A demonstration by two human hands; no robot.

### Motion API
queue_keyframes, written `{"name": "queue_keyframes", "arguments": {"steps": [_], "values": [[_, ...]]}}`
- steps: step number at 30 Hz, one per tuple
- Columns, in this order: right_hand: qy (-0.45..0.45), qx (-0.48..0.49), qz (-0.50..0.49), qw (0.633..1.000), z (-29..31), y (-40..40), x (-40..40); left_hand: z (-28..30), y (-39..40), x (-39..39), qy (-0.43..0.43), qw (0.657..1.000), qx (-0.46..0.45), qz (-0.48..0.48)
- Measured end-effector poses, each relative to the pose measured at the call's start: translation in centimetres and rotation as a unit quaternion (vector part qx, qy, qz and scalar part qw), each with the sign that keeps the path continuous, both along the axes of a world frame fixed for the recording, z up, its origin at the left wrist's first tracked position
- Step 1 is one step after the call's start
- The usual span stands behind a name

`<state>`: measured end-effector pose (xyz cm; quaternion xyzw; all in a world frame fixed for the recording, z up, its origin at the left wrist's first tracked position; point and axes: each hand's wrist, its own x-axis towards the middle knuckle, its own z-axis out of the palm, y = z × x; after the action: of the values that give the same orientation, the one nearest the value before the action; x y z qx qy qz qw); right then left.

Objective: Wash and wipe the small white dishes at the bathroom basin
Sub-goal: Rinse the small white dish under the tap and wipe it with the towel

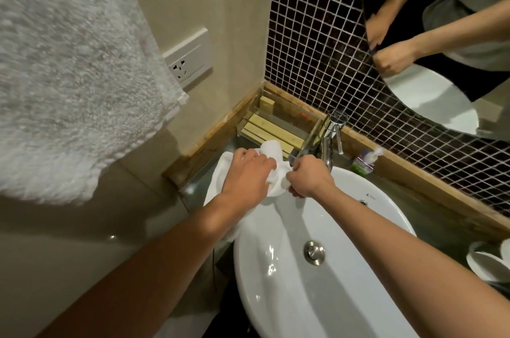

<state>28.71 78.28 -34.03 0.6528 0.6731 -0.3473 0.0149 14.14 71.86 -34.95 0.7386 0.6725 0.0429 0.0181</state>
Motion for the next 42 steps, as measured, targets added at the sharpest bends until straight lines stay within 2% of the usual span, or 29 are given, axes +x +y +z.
{"name": "queue_keyframes", "arguments": {"steps": [4,9,15,18,21,27,34,39,42], "values": [[0.035,-0.013,-0.036,0.999,-0.1,-0.1,1.0,-0.6,-0.7,1.9,-0.035,0.999,0.01,-0.032],[0.031,0.001,-0.042,0.999,-0.2,-0.5,2.3,-1.4,-0.8,3.2,-0.031,0.997,0.045,-0.062],[0.013,0.02,-0.02,1.0,-0.6,-0.6,3.1,-2.2,-0.3,3.1,0.052,0.992,0.013,-0.117],[0.009,0.022,-0.005,1.0,-0.7,-0.6,3.2,-2.5,0.2,2.6,0.078,0.992,0.011,-0.097],[0.006,0.022,0.011,1.0,-0.5,-0.5,3.2,-2.6,0.5,1.9,0.093,0.993,0.018,-0.075],[-0.005,0.022,0.043,0.999,-0.1,-0.6,3.3,-2.4,0.8,1.4,0.124,0.978,0.067,-0.151],[0.018,0.031,-0.011,0.999,-0.1,-0.8,3.6,-1.9,-0.7,3.9,0.054,0.987,0.059,-0.141],[0.02,0.02,-0.042,0.999,-0.4,-1.3,4.2,-2.5,-0.8,3.0,-0.095,0.992,-0.022,-0.075],[0.019,0.017,-0.044,0.999,-0.5,-1.5,4.3,-2.8,-0.7,2.3,-0.134,0.987,-0.072,-0.044]]}}
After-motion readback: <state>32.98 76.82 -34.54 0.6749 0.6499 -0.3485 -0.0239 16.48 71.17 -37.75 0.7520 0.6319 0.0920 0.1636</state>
